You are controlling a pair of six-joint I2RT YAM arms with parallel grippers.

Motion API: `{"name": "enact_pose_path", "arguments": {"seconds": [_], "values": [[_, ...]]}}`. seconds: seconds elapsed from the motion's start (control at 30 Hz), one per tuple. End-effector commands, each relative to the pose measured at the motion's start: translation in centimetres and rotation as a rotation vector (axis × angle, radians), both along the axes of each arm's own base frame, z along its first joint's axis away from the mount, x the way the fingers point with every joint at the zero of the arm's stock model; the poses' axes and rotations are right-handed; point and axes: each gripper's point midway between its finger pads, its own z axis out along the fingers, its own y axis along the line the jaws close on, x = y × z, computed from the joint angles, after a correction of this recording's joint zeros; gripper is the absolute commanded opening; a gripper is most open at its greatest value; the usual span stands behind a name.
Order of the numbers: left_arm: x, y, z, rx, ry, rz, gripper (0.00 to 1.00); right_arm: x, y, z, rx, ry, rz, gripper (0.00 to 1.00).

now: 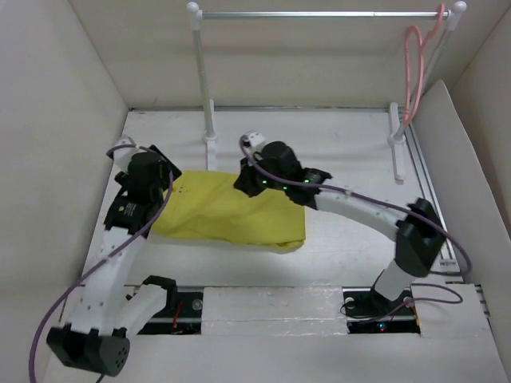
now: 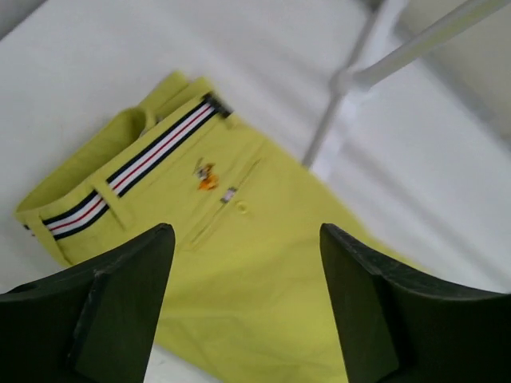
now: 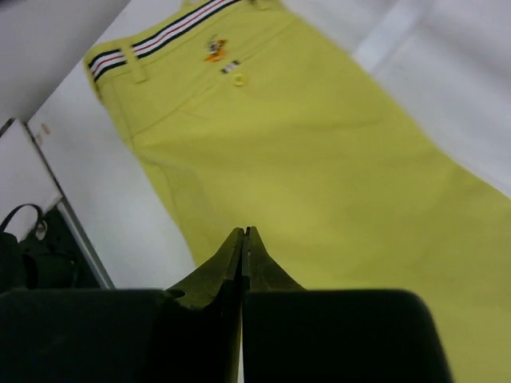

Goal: Place the trousers on the hanger
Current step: Fold the trousers at the center of the board.

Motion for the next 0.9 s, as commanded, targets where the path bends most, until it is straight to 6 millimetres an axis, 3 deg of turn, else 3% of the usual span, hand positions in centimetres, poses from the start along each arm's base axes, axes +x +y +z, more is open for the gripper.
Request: {"name": "enact_pose_path", "arguments": {"seconds": [0.0,0.07,0.1,0.13,0.17,0.2,0.23,0.3,0.33,0.4,0.47,0.5,0.53,0.57,0.6,0.63,0.77,0.8,0.83,0.87], "values": [[0.9,0.8,-6.4,0.049,0.181,0.051,0.7,-0.6,-6.6,0.2,-0.084,-0.055,-0.072,0.0],[0.7,1.5,-7.8,0.05,0.23,0.109,0.81,-0.9,-10.1,-1.7,-0.149,-0.028,-0.119,0.25],[0.7,2.6,-8.9,0.039,0.267,0.151,0.84,-1.7,-12.1,-3.9,-0.186,0.011,-0.128,0.34],[0.7,2.2,-9.9,-0.006,0.3,0.114,0.85,-1.5,-14.2,-3.6,-0.182,0.017,-0.163,0.51],[0.6,2.5,-11.0,-0.046,0.323,0.109,0.86,-1.7,-15.4,-4.3,-0.193,0.039,-0.177,0.58],[-0.6,4.8,-13.8,-0.095,0.394,0.172,0.86,-1.9,-16.6,-5.1,-0.207,0.065,-0.198,0.62],[-1.3,4.4,-15.5,-0.166,0.437,0.12,0.85,-2.2,-18.9,-6.6,-0.235,0.109,-0.236,0.68],[-3.2,5.7,-18.4,-0.228,0.49,0.157,0.84,-2.8,-20.4,-7.7,-0.225,0.151,-0.248,0.73],[-2.9,6.2,-17.7,-0.227,0.461,0.175,0.86,-3.5,-21.0,-9.2,-0.216,0.185,-0.248,0.77],[-2.0,6.1,-16.4,-0.241,0.43,0.148,0.88,-3.9,-21.8,-9.6,-0.167,0.239,-0.243,0.79],[-1.1,5.4,-16.7,-0.289,0.425,0.127,0.88,-4.5,-22.8,-10.9,-0.145,0.282,-0.261,0.8],[-1.2,4.8,-18.5,-0.341,0.476,0.117,0.88,-4.7,-23.2,-11.4,-0.139,0.293,-0.276,0.8],[-0.9,4.1,-19.1,-0.402,0.48,0.086,0.85,-4.5,-23.2,-11.6,-0.109,0.293,-0.292,0.76],[0.2,3.8,-19.3,-0.427,0.446,0.063,0.84,-5.4,-23.5,-13.0,-0.104,0.335,-0.286,0.73],[0.2,3.4,-20.7,-0.479,0.468,0.089,0.83,-5.0,-23.7,-13.7,-0.087,0.342,-0.298,0.7],[0.3,3.8,-21.1,-0.498,0.465,0.124,0.81,-5.2,-23.5,-14.2,-0.079,0.358,-0.286,0.64],[-1.4,6.4,-23.6,-0.57,0.479,0.301,0.79,-6.1,-22.4,-16.4,-0.015,0.426,-0.194,0.6],[-2.6,8.3,-24.2,-0.585,0.467,0.383,0.78,-6.5,-22.6,-17.1,-0.009,0.444,-0.192,0.57],[-3.3,9.3,-24.4,-0.593,0.456,0.425,0.78,-6.1,-22.8,-17.6,0.004,0.456,-0.213,0.38],[-3.7,10.4,-24.5,-0.604,0.438,0.459,0.78,-6.1,-23.0,-17.9,0.01,0.463,-0.222,0.29]]}}
